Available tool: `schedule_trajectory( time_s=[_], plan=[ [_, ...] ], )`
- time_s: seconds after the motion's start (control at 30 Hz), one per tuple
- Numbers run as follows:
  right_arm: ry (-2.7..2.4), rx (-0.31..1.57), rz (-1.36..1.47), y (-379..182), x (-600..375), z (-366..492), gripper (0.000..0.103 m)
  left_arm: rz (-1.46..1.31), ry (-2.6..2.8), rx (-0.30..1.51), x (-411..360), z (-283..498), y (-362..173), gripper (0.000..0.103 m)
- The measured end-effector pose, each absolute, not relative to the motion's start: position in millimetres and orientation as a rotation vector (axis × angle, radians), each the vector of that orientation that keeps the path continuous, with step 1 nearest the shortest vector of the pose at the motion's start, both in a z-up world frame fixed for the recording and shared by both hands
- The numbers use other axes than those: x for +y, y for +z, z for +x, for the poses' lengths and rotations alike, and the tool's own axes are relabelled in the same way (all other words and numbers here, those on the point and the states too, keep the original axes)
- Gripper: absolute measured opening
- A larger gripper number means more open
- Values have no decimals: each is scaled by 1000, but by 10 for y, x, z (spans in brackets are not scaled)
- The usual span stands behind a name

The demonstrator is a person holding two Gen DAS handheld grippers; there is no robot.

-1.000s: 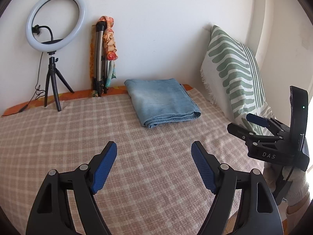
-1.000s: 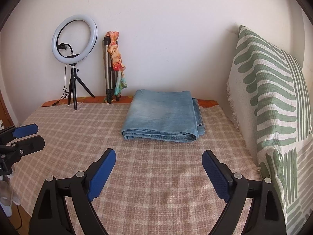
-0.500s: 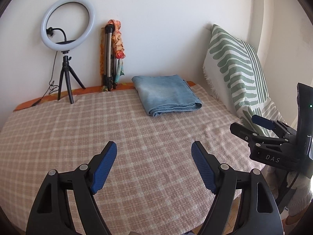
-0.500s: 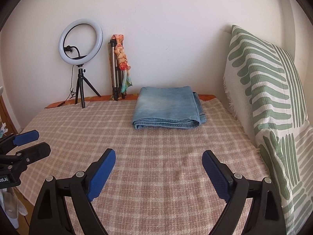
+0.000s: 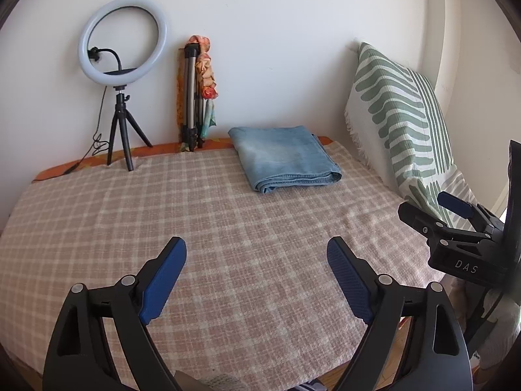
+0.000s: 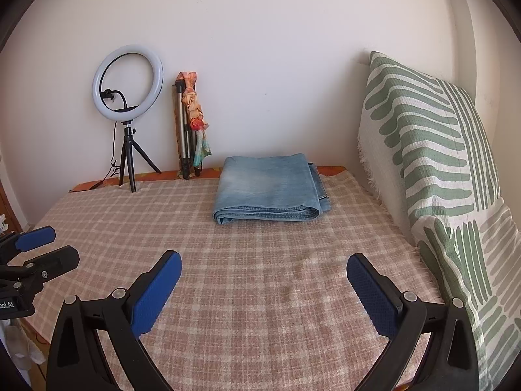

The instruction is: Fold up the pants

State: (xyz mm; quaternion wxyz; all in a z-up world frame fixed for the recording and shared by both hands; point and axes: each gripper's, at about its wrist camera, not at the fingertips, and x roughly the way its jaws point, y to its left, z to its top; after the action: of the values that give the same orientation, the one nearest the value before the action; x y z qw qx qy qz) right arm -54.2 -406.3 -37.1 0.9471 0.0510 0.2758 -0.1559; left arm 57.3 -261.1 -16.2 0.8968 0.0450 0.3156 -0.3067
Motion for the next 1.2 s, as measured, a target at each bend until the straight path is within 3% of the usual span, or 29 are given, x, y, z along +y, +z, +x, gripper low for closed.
schedule_trajectory(
  time_s=[0.1,1.2],
  plan=[
    [-323,565,104,-376,-4069,-544,103,101,-615,650,-2606,566,-153,99],
    [-314,581,105,-402,-3997,-536,103,130,-578,641,-2600,536,-95,100]
  ],
)
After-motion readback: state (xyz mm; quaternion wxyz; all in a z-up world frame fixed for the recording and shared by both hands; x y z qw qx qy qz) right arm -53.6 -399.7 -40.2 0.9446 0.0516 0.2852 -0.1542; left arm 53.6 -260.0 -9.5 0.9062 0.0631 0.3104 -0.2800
